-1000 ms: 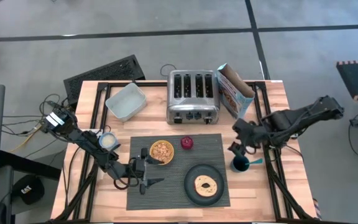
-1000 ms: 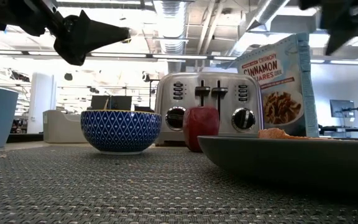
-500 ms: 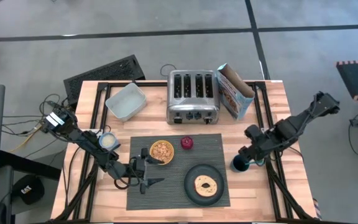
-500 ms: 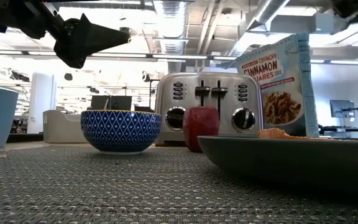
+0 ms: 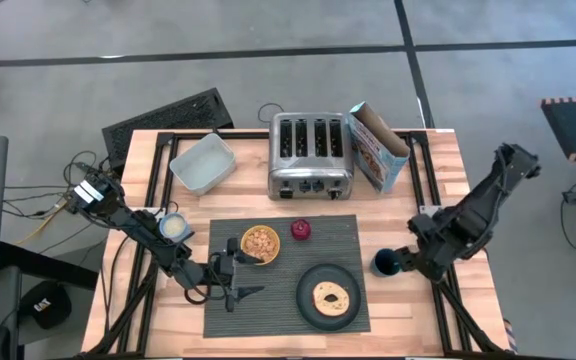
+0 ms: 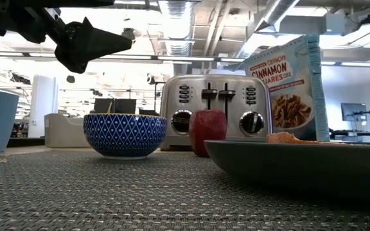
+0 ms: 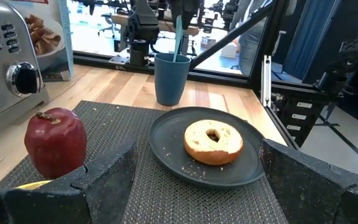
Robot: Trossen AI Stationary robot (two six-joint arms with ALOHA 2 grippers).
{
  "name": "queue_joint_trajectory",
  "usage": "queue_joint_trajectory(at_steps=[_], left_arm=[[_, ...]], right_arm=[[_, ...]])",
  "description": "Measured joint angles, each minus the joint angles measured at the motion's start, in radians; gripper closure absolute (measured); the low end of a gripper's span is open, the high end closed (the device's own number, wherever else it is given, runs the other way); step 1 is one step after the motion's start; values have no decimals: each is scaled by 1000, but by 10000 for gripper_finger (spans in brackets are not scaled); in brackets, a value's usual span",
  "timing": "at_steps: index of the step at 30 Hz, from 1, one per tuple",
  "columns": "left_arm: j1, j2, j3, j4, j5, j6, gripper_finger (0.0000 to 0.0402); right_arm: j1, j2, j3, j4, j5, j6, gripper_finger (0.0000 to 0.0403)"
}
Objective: Arrange a breakfast setting
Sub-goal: Put the blue spoon on the black table mat to the left of the yellow bowl
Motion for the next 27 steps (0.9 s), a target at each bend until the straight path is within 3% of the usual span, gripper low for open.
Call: queue_joint_trajectory(at_steps=[9,27], left_arm=[[0,0,0,0,0,-2,79],[0,0,0,1,0,-9,79]], right_arm=[[24,103,0,27,6,24,51],[17,166,0,23,29,-6,220]])
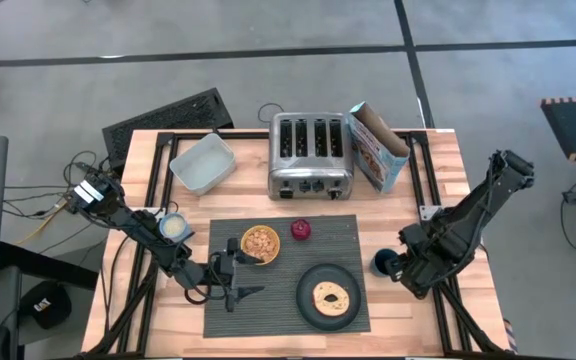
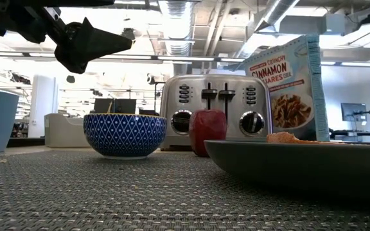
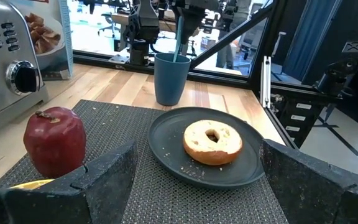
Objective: Arrange a breakfast setting
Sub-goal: Put the blue spoon on the black table mat to the left of the yellow bowl
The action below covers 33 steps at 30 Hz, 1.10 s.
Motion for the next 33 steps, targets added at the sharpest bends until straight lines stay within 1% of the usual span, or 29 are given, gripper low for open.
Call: queue_joint_trajectory(at_steps=[7,13,16,22,33], left_arm=[[0,0,0,0,0,0,79],[0,0,0,0,0,0,79],[0,0,0,0,0,1,79],[0,0,0,0,0,1,79],[0,0,0,0,0,1,79]], right_arm=[[0,0,0,-1,0,0,293],[0,-2,0,2,2,0,331],[0,-2,0,0,1,-10,338],[-4,-1,6,-9,-11,-16,340],[-53,-1,118,-85,-11,-76,340]])
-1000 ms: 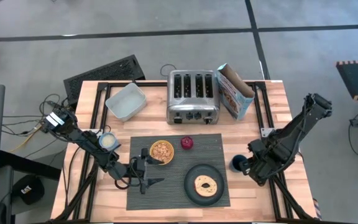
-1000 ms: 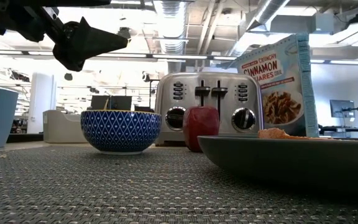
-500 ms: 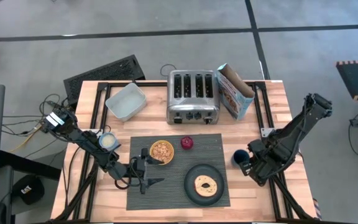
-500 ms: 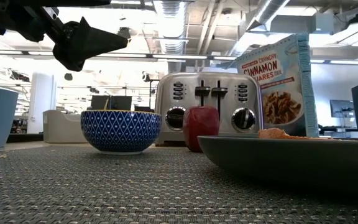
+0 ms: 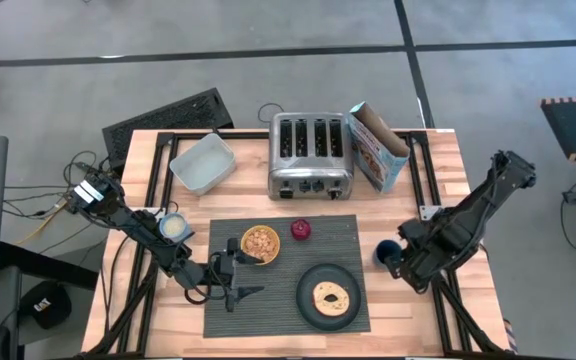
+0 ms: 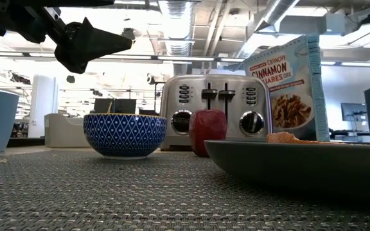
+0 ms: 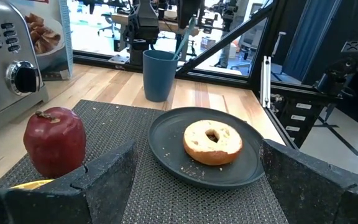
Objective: Arrange a breakfast setting
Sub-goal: Put the blue spoon on the black table mat to the left of the yellow bowl
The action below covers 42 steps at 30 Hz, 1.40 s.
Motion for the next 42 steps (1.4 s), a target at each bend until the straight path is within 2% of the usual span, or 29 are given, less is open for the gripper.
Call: queue_joint_trajectory(at_steps=[13,18,20,25,31,39,42], left_arm=[[0,0,0,0,8,-1,79],[0,0,0,0,9,-1,79],[0,0,0,-2,9,-1,79],[0,0,0,-12,9,-2,79],[8,0,0,-9,9,-3,79],[27,0,0,-7,9,-30,79],[34,0,0,17,13,-25,79]], right_arm=[[-25,0,36,-49,3,-74,337],[-24,0,42,-52,6,-177,302],[-5,-2,60,-52,53,-199,279],[141,-28,70,-69,243,-134,213],[333,-18,28,-134,270,52,156],[550,-17,-49,-108,281,229,145],[583,-22,-76,-130,339,293,145]])
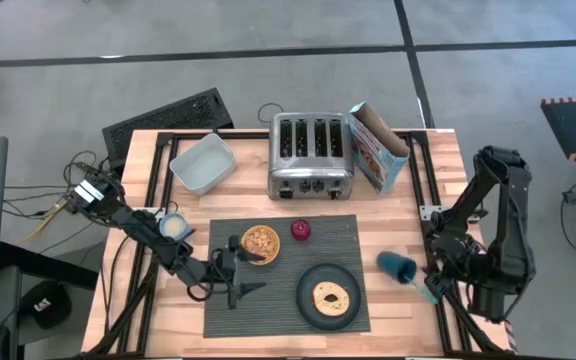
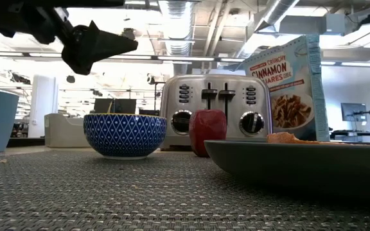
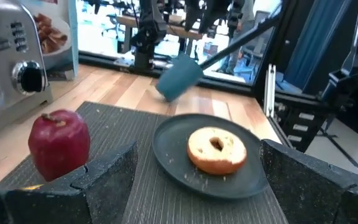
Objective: Arrange a breakfast setting
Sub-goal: Put the blue spoon on the black table mat to the left of the yellow bowl, then adjust the blue cup
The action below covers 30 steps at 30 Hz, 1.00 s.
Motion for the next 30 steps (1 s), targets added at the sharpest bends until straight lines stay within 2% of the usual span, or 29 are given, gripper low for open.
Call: queue_joint_trajectory(at_steps=[2,13,18,24,30], left_arm=[[8,-1,0,11,5,4,79],[36,-1,0,10,32,-5,79],[42,-1,0,-18,43,-10,79],[42,-1,0,-18,46,-10,79],[42,-1,0,-18,51,-10,79]], right_arm=[[-7,-12,-14,5,35,-16,145],[-82,-10,-19,75,38,-234,145],[-106,-10,-19,110,-34,-255,147],[-117,-11,-19,135,-44,-255,154],[-134,2,-18,322,-108,-271,154]])
